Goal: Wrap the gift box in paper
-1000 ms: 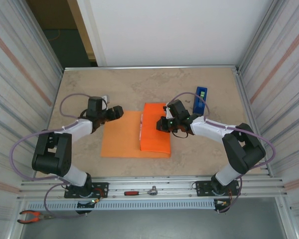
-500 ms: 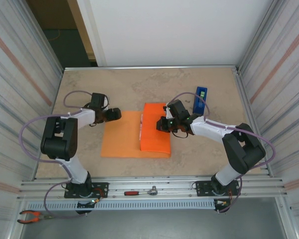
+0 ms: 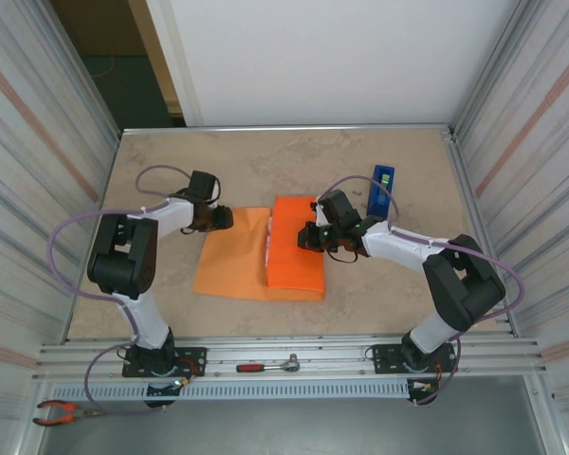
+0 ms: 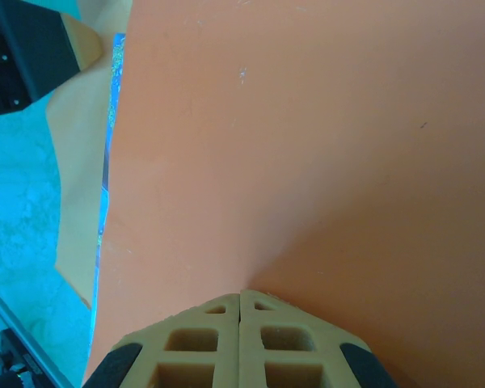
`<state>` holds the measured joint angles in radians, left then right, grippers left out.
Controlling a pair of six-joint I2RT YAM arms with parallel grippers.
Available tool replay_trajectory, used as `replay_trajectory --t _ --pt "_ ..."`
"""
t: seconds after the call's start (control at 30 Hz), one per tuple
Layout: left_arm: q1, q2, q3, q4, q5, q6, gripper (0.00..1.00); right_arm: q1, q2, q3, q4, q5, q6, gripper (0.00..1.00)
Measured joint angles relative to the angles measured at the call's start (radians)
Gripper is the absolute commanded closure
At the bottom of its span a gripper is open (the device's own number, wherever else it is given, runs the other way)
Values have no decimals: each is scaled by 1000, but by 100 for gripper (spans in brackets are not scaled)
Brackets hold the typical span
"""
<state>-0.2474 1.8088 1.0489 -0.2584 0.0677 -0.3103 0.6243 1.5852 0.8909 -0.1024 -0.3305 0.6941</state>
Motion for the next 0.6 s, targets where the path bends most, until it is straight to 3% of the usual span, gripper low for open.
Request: replay_trajectory --t 0.13,0.4,0.43,0.5,0.6 --pt "-8 -44 -69 56 48 0 84 0 0 0 0 0 0 100" --pt "-10 -228 -227 288 177 -29 85 0 0 0 0 0 0 100" --pt "-9 -255 -248 331 196 -39 77 0 0 0 0 0 0 100" --pt "-3 -300 -293 437 246 -73 54 0 0 0 0 0 0 100" --pt "12 -314 -328 573 333 -138 38 0 0 0 0 0 0 100"
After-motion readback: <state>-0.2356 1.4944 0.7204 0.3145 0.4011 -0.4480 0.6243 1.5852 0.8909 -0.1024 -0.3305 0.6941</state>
